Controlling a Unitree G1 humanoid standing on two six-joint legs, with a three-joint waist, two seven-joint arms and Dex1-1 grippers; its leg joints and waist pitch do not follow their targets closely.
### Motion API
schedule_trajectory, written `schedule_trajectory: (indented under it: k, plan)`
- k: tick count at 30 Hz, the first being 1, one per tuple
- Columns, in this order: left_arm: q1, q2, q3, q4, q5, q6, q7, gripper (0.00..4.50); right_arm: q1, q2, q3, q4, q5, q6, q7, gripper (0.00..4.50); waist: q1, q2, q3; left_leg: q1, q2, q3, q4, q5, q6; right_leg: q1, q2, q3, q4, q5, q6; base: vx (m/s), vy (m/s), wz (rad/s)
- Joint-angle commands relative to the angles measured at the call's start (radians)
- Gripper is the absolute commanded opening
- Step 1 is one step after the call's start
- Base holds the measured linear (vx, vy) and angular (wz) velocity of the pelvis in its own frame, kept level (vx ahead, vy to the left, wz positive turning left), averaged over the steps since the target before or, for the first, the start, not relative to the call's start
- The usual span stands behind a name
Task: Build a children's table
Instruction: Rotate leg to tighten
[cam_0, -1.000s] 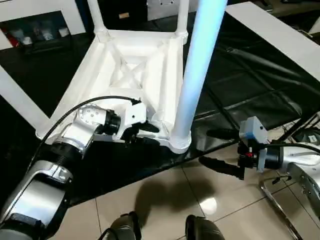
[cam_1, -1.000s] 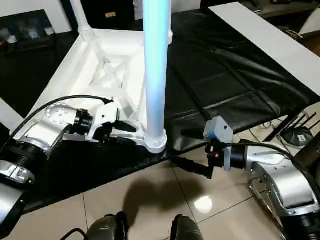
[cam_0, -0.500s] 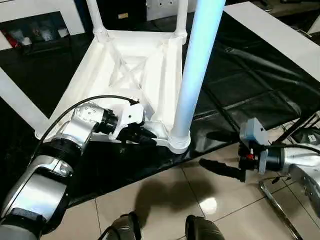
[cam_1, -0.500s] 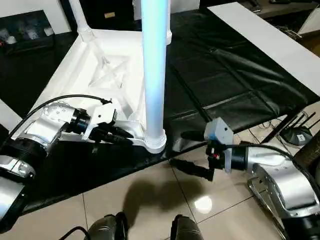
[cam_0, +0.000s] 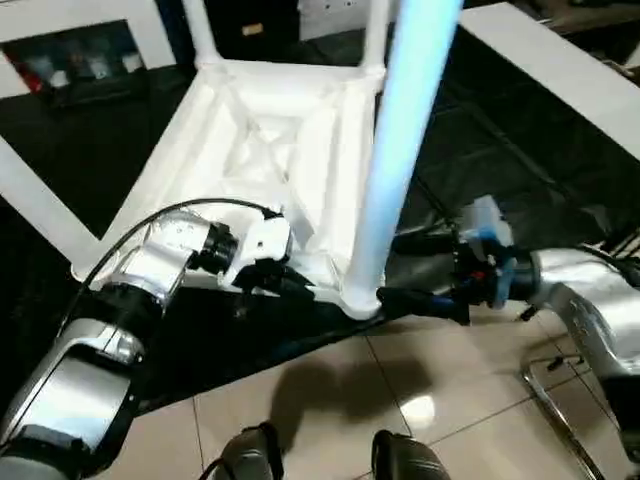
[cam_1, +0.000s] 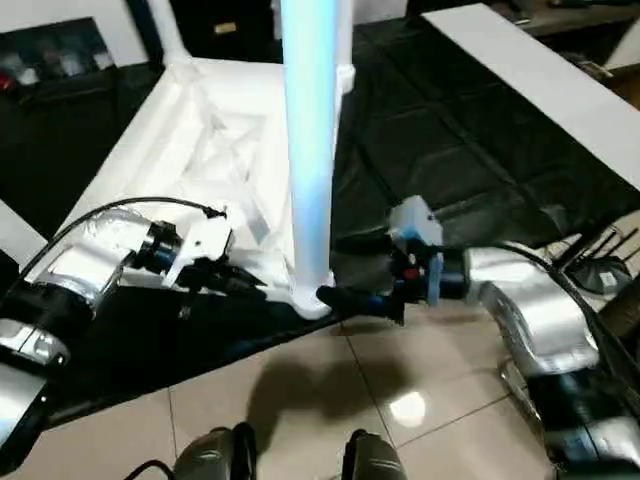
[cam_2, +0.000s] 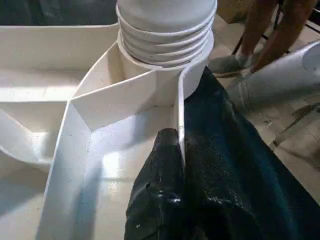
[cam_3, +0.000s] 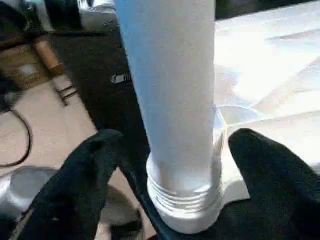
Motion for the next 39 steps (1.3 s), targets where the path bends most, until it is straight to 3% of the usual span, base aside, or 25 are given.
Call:
schedule_trajectory:
  k: [1, 2, 3, 6, 7, 9, 18, 26, 29, 31, 32, 34, 35, 36, 39]
  plan:
    - [0.018, -0.013, -0.046, -0.017, 0.012, -0.013, -0.049, 0.0, -0.026, 0.013, 0.032, 0.041, -0.015, -0.013, 0.055, 3.64, -0.001, -0.02, -0.099, 0.038, 0.035, -0.012, -0.057, -0.164, 0.12, 0.054, -0.046, 0.033, -0.062, -0.162, -0.29, 0.0, 0.0, 0.0]
    - [0.016, -0.013, -0.047, -0.017, 0.017, -0.018, -0.049, 0.0, -0.039, 0.019, 0.041, 0.059, -0.017, -0.017, 0.071, 3.55, 0.001, -0.019, -0.098, 0.038, 0.035, -0.013, -0.058, -0.167, 0.119, 0.055, -0.047, 0.032, -0.062, -0.171, -0.289, 0.0, 0.0, 0.0]
    - [0.015, -0.012, -0.048, -0.02, 0.018, -0.017, -0.052, 0.0, -0.05, 0.023, 0.049, 0.071, -0.02, -0.019, 0.084, 3.55, 0.002, -0.028, -0.094, 0.039, 0.036, -0.014, -0.06, -0.177, 0.118, 0.052, -0.047, 0.033, -0.063, -0.192, -0.283, 0.0, 0.0, 0.0]
    - [0.019, -0.007, -0.044, -0.042, 0.024, -0.006, -0.06, 0.0, -0.087, 0.034, 0.069, 0.119, -0.03, -0.037, 0.126, 3.22, 0.003, -0.025, -0.091, 0.041, 0.037, -0.013, -0.062, -0.188, 0.106, 0.05, -0.048, 0.034, -0.067, -0.221, -0.277, 0.0, 0.0, 0.0]
    - [0.021, -0.005, -0.044, -0.049, 0.025, -0.003, -0.063, 0.0, -0.098, 0.038, 0.074, 0.133, -0.033, -0.043, 0.137, 3.17, 0.003, -0.034, -0.086, 0.04, 0.037, -0.013, -0.065, -0.196, 0.102, 0.048, -0.048, 0.034, -0.069, -0.238, -0.269, 0.0, 0.0, 0.0]
    - [0.024, -0.001, -0.044, -0.057, 0.027, 0.0, -0.067, 0.0, -0.117, 0.046, 0.081, 0.159, -0.036, -0.059, 0.152, 2.97, 0.005, -0.028, -0.086, 0.044, 0.04, -0.014, -0.067, -0.206, 0.093, 0.045, -0.05, 0.035, -0.07, -0.257, -0.263, 0.0, 0.0, 0.0]
    - [0.025, 0.008, -0.045, -0.06, 0.035, 0.004, -0.07, 0.0, -0.152, 0.067, 0.098, 0.214, -0.046, -0.083, 0.223, 2.18, 0.005, -0.028, -0.084, 0.044, 0.04, -0.014, -0.071, -0.217, 0.083, 0.046, -0.049, 0.036, -0.07, -0.248, -0.268, 0.0, 0.0, 0.0]
    - [0.03, 0.0, -0.017, -0.085, 0.007, 0.081, -0.047, 0.0, -0.115, 0.068, 0.095, 0.179, -0.034, -0.037, 0.203, 2.06, 0.008, -0.025, -0.083, 0.044, 0.042, -0.014, -0.075, -0.222, 0.079, 0.046, -0.049, 0.037, -0.071, -0.239, -0.278, 0.0, 0.0, 0.0]
    - [0.043, -0.007, 0.013, -0.14, 0.001, 0.185, 0.038, 0.0, -0.076, 0.083, 0.094, 0.125, -0.071, -0.021, 0.089, 2.05, 0.009, -0.018, -0.082, 0.045, 0.042, -0.016, -0.078, -0.241, 0.065, 0.045, -0.05, 0.037, -0.074, -0.268, -0.272, 0.0, 0.0, 0.0]
    - [0.056, -0.035, 0.048, -0.206, -0.002, 0.304, 0.16, 0.0, -0.04, 0.135, 0.08, 0.069, -0.103, 0.024, -0.076, 2.04, 0.006, -0.023, -0.078, 0.045, 0.045, -0.016, -0.084, -0.258, 0.045, 0.042, -0.05, 0.04, -0.076, -0.291, -0.261, 0.0, 0.0, 0.0]
    - [0.056, -0.035, 0.048, -0.206, -0.002, 0.304, 0.16, 0.0, -0.04, 0.135, 0.08, 0.069, -0.103, 0.024, -0.076, 2.04, 0.002, -0.023, -0.077, 0.045, 0.041, -0.017, -0.085, -0.275, 0.034, 0.041, -0.05, 0.039, -0.08, -0.33, -0.252, 0.0, 0.0, 0.0]
    - [0.068, -0.1, 0.101, -0.288, -0.033, 0.447, 0.296, 0.0, -0.021, 0.237, 0.037, 0.036, -0.108, 0.106, -0.277, 2.0, -0.007, -0.025, -0.07, 0.043, 0.038, -0.022, -0.089, -0.315, 0.006, 0.039, -0.052, 0.039, -0.086, -0.428, -0.22, 0.0, 0.0, 0.0]
    - [0.068, -0.1, 0.101, -0.288, -0.033, 0.447, 0.296, 0.0, -0.021, 0.237, 0.037, 0.036, -0.108, 0.106, -0.277, 2.0, -0.017, -0.024, -0.067, 0.041, 0.035, -0.027, -0.09, -0.349, -0.013, 0.035, -0.053, 0.035, -0.093, -0.495, -0.199, 0.0, 0.0, 0.0]
    - [0.075, -0.128, 0.115, -0.317, -0.036, 0.489, 0.347, 0.0, -0.02, 0.284, 0.024, 0.037, -0.126, 0.117, -0.363, 1.99, -0.029, -0.03, -0.067, 0.034, 0.032, -0.032, -0.092, -0.355, -0.026, 0.042, -0.054, 0.032, -0.093, -0.534, -0.171, 0.0, 0.0, 0.0]
    - [0.085, -0.207, 0.138, -0.345, -0.004, 0.547, 0.502, 0.0, -0.032, 0.422, -0.008, 0.069, -0.175, 0.123, -0.597, 1.99, -0.051, -0.027, -0.061, 0.036, 0.027, -0.036, -0.092, -0.396, -0.036, 0.029, -0.053, 0.029, -0.107, -0.613, -0.127, 0.0, 0.0, 0.0]
